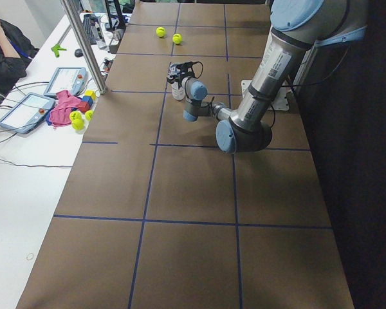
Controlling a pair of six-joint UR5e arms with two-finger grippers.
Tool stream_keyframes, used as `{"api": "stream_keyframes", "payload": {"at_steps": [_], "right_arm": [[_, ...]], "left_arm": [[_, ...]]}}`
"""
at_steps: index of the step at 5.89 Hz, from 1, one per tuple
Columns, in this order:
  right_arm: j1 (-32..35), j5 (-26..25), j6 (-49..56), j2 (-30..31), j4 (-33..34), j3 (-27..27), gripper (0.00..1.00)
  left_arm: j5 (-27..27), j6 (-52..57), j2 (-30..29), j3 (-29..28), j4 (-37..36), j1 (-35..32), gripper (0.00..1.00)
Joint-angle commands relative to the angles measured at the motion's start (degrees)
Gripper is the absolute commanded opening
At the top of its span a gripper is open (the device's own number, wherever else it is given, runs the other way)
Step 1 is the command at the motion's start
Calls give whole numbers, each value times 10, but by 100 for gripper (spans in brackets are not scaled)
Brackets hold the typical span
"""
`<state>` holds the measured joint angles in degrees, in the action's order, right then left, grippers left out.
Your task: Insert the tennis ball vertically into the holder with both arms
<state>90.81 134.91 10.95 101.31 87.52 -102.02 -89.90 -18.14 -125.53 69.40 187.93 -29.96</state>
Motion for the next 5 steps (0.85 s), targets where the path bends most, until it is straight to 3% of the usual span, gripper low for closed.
{"api": "stream_keyframes", "payload": {"at_steps": [1,5], "right_arm": [[-39,-2,-38,-13,-1,-18,100],[-167,-12,-187,-114,-1,-15,100]], "left_arm": [[0,-2,-2,4,-2,1,90],[0,-1,-5,4,-2,3,90]]}}
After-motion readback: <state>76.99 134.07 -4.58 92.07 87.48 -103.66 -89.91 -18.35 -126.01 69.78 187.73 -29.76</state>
